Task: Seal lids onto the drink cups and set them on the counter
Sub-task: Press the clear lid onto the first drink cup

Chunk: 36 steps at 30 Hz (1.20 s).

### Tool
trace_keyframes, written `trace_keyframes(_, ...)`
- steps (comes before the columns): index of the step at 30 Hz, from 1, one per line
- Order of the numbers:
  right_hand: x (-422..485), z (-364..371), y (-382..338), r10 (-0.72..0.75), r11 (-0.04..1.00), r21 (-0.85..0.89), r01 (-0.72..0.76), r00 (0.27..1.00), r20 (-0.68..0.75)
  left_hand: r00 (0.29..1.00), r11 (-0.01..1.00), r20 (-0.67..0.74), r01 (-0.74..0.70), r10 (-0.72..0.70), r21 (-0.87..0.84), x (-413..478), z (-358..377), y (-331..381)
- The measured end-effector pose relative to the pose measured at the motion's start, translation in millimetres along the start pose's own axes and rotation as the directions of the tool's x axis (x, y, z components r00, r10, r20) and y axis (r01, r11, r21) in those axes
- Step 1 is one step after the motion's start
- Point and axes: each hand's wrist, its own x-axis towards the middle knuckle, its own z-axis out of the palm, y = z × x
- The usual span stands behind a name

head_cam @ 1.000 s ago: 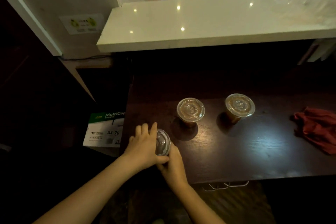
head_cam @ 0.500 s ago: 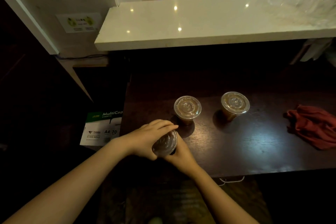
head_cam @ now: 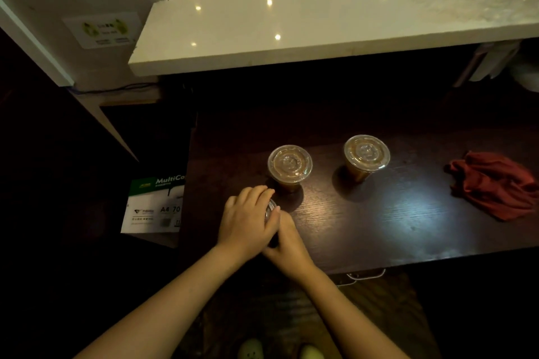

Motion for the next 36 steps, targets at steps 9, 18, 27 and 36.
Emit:
trace_keyframes(9,10,-4,9,0.018,1.000,0.014,-0.019,0.995,0.095,1.000,0.999,-0.023,-0.011,0.011,0.030,2,-2,4)
trace_keyframes(18,3,9,-9,0.111,0.994,0.004,-0.111,0.989,-0.094,0.943,0.963,0.196,-0.263,0.268,-0.052,16,-15,-18)
trace_keyframes(27,-18,21,-13,0.069,0.998,0.006,-0.069,0.987,-0.148,0.999,0.994,0.045,0.010,-0.005,-0.106,8,-31,-24)
trace_keyframes(36,-29,33,-17,0.039,0.990,-0.119,-0.073,0.964,-0.262,0.931,0.980,0.332,0.184,-0.149,-0.078,-15,-19,1)
